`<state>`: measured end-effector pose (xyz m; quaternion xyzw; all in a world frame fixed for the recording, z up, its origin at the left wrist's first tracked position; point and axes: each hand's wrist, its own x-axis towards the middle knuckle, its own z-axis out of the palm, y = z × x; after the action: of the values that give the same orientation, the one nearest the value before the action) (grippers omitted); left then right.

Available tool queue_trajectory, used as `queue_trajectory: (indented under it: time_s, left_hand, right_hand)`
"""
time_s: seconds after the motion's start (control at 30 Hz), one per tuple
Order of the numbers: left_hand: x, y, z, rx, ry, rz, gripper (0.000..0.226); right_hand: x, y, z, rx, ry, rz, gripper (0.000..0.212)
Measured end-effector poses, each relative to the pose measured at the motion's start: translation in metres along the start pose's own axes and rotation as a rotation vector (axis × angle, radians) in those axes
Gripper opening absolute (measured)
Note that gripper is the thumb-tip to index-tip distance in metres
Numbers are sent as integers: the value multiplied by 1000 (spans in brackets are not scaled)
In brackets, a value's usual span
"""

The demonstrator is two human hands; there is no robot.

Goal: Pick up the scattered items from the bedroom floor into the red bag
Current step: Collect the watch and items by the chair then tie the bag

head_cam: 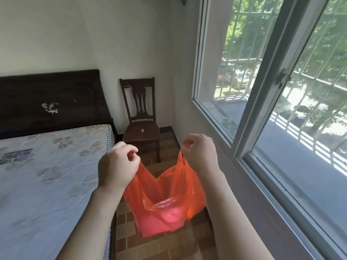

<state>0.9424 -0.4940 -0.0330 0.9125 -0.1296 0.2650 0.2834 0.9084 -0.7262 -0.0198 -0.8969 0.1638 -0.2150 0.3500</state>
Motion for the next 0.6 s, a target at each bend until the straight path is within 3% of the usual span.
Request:
queue_trajectory:
  time_s: [0.33, 0.6]
  left_hand:
    - [48, -9, 12, 4, 43, -16, 18]
    - [104, -50, 43, -70, 26, -33, 21]
  right_hand:
    - [60, -18, 6, 84, 2, -98, 19]
    - [107, -29, 44, 18, 7, -70, 19]
